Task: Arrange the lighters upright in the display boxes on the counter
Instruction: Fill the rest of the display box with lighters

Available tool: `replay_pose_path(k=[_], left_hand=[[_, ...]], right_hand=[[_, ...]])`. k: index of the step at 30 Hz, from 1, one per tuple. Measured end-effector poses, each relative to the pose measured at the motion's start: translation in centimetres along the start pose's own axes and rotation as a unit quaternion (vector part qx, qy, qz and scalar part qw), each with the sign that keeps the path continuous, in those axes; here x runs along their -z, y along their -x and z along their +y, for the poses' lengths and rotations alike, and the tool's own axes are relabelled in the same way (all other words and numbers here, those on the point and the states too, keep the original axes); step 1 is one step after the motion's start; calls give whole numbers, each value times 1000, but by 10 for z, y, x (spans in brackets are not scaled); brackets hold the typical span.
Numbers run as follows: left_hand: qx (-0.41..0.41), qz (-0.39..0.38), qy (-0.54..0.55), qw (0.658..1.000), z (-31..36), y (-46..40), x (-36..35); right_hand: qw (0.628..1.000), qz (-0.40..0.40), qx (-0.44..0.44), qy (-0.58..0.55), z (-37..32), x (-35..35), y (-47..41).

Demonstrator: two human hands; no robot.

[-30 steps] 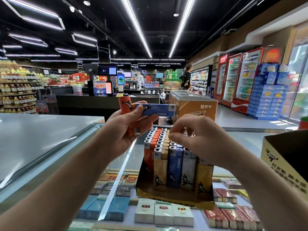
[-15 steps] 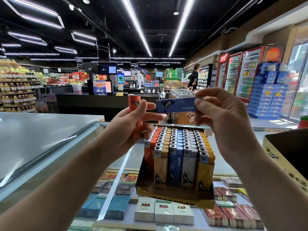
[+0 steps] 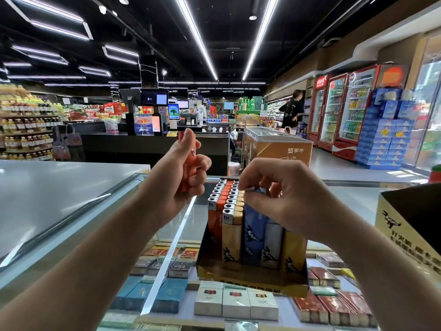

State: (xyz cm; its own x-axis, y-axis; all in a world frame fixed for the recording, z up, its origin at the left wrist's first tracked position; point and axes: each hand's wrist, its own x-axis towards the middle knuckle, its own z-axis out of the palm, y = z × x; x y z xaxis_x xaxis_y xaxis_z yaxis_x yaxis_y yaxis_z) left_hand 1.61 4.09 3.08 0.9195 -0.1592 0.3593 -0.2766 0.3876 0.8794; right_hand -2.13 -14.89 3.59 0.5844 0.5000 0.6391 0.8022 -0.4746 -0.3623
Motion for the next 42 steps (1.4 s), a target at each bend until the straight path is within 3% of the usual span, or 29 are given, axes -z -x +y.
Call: replay_pose_path(k=[9, 19, 29, 32, 36, 42], left_hand=[[-15, -8, -62, 998, -2, 1, 0], [-22, -20, -100, 995, -2, 4, -1], [-16, 18, -138, 990, 1, 4, 1], [-21, -4, -104, 994, 1, 3, 1], [-19, -57, -40, 997, 1, 2, 2], [-7, -107, -22, 994, 1, 2, 4]], right_hand=[[993, -114, -34, 15, 1, -1, -1], [993, -108, -26, 38, 1, -3, -1], [982, -164, -68, 65, 1, -2, 0], [989, -134, -63, 27, 1, -1, 0], [999, -12, -29, -36, 1, 1, -2], [991, 43, -1, -127, -3, -4, -1]])
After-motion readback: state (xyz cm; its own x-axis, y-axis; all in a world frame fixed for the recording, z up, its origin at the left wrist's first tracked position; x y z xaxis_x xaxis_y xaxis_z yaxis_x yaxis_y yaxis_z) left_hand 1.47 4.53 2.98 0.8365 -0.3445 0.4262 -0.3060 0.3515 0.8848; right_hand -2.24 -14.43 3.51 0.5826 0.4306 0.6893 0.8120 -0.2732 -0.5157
